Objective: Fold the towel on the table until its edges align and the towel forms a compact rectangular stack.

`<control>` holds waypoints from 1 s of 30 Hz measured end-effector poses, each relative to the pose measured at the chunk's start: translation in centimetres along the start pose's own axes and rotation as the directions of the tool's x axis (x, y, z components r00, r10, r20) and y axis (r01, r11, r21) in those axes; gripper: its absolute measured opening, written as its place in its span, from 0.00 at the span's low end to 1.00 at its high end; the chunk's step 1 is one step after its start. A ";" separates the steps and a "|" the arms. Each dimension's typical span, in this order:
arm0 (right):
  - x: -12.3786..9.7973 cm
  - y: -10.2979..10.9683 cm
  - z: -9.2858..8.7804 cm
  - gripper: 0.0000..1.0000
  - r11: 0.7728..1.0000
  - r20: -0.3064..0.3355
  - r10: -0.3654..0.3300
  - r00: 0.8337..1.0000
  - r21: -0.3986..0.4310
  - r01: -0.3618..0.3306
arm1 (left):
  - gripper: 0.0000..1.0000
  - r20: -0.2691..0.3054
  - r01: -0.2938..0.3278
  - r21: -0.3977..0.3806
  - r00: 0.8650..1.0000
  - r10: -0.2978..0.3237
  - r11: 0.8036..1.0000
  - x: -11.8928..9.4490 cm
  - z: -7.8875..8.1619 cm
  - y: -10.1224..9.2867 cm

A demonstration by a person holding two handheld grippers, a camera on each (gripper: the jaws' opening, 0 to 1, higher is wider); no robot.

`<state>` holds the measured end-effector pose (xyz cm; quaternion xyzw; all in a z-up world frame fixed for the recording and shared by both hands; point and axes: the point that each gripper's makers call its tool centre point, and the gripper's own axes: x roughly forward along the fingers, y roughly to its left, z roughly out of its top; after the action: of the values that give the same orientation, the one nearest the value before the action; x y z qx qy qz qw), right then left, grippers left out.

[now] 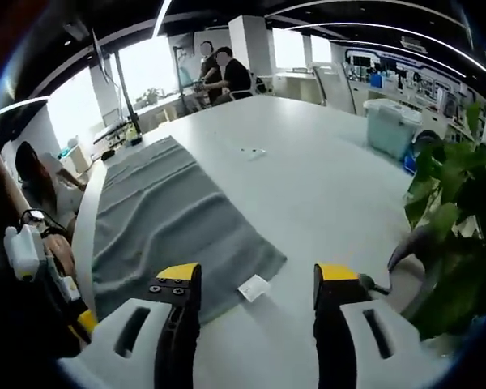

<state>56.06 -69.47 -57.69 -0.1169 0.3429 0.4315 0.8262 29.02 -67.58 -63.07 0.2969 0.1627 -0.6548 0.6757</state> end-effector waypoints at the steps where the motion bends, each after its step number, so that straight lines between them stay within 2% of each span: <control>1: 0.2 0.0 -0.3 0.54 1.000 -0.009 0.004 1.000 0.000 -0.004 | 0.27 -0.007 0.008 0.004 1.000 -0.008 1.000 0.2 -0.2 -0.2; 6: 1.1 0.1 -1.0 0.54 1.000 -0.031 0.017 0.999 0.007 -0.017 | 0.23 -0.013 0.033 -0.006 0.999 -0.033 0.999 0.7 -0.3 -0.8; 11: 1.7 -0.4 -1.0 0.54 1.000 -0.042 0.003 0.999 0.001 -0.003 | 0.17 0.007 0.053 -0.092 0.999 -0.052 0.994 1.2 -0.1 -0.8; 15: 2.2 -0.8 -0.2 0.53 0.999 -0.002 0.006 1.000 0.046 -0.006 | 0.12 0.006 0.057 -0.118 0.998 -0.057 0.991 1.3 -0.4 -0.7; 21: 3.2 -1.2 -0.7 0.48 1.000 -0.042 0.011 0.999 0.024 -0.010 | 0.12 -0.027 0.078 -0.109 0.996 -0.082 0.991 1.4 -1.3 -1.1; 26: 4.0 -1.5 -0.9 0.39 0.998 -0.038 0.017 0.999 0.066 -0.015 | 0.13 -0.007 0.088 -0.168 0.996 -0.091 0.982 1.6 -1.0 -1.4; 30: 4.8 -2.1 -2.0 0.36 0.998 -0.078 -0.006 0.997 0.065 0.011 | 0.13 -0.019 0.081 -0.160 0.996 -0.085 0.984 1.7 -1.2 -1.4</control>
<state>58.67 -68.68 -62.57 -0.1081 0.3883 0.4117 0.8174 27.98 -68.14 -65.36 0.2435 0.2350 -0.6634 0.6674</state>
